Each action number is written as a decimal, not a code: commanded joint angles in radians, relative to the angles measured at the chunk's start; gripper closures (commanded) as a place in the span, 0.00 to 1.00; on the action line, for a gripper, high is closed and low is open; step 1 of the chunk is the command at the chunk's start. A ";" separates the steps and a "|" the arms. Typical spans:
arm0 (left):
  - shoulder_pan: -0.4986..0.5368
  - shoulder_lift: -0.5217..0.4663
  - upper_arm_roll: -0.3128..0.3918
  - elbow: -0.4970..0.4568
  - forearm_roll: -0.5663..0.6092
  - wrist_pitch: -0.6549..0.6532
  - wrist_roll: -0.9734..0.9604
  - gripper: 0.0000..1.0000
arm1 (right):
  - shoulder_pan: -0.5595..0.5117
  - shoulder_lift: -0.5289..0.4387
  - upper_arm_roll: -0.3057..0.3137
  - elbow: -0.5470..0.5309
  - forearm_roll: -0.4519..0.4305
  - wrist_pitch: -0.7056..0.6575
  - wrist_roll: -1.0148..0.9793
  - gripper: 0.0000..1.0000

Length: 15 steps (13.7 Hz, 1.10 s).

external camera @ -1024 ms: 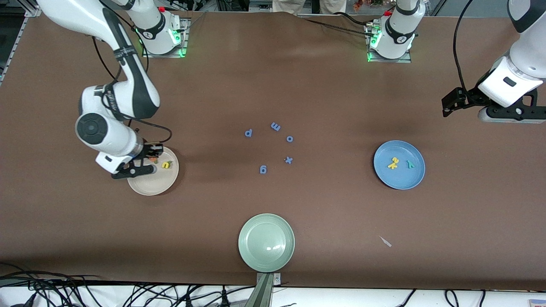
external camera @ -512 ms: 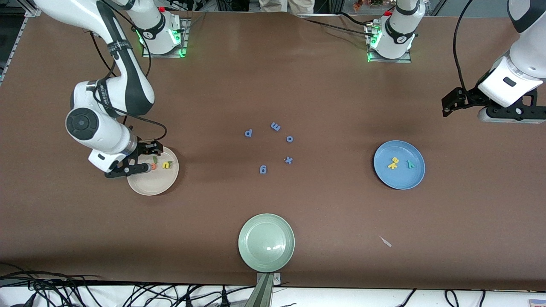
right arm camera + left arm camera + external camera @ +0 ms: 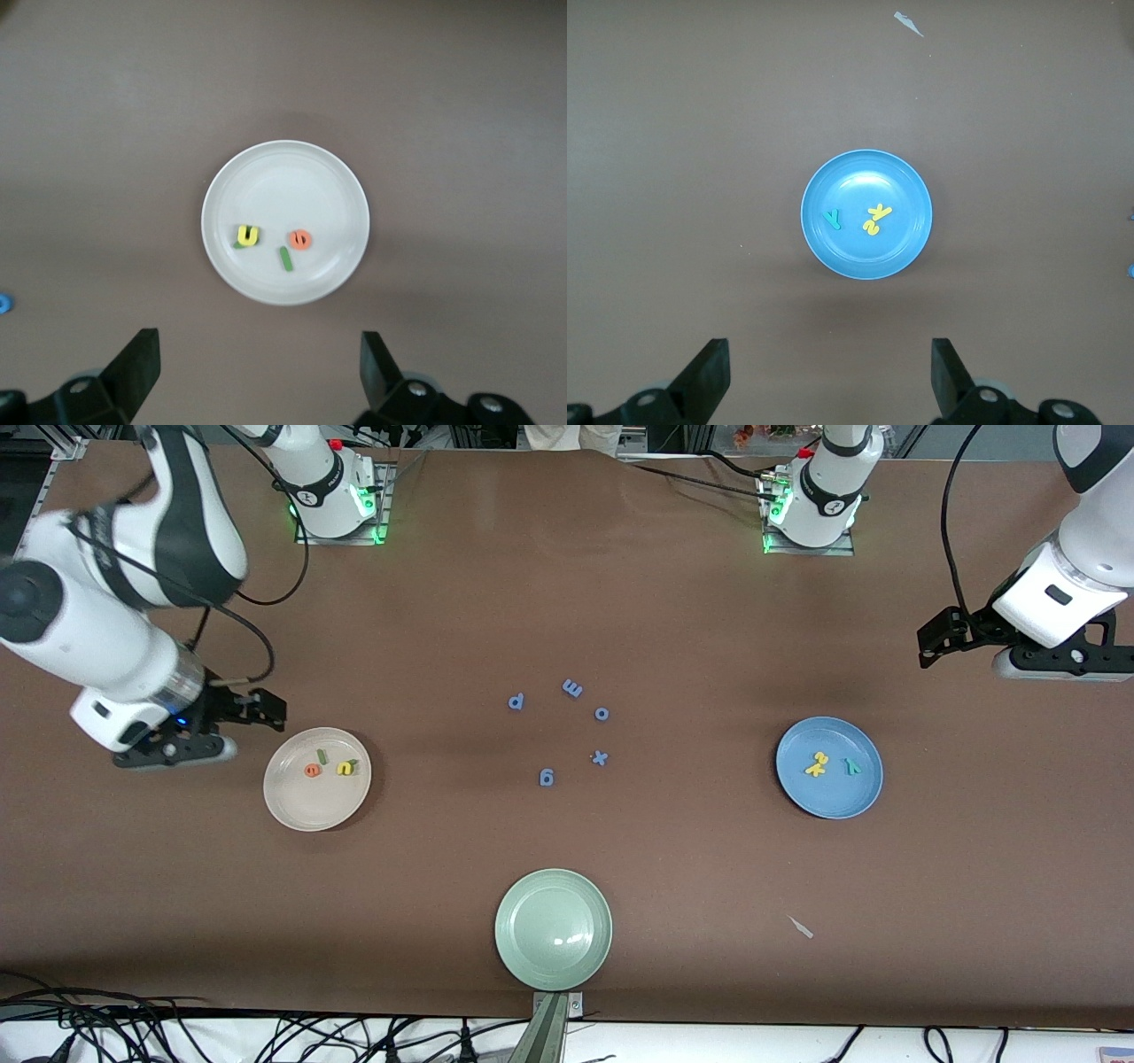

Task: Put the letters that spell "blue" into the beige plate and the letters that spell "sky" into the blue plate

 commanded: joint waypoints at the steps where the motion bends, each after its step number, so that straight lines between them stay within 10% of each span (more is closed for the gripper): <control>1: 0.001 0.003 -0.001 0.018 -0.008 -0.014 0.007 0.00 | -0.029 -0.051 -0.003 0.069 0.014 -0.157 -0.010 0.00; 5: 0.001 0.003 -0.001 0.016 -0.008 -0.014 0.007 0.00 | -0.051 -0.037 -0.009 0.235 0.011 -0.351 -0.025 0.00; 15: -0.004 0.021 -0.003 0.041 -0.006 -0.017 -0.003 0.00 | -0.072 -0.040 -0.006 0.263 -0.010 -0.380 -0.030 0.00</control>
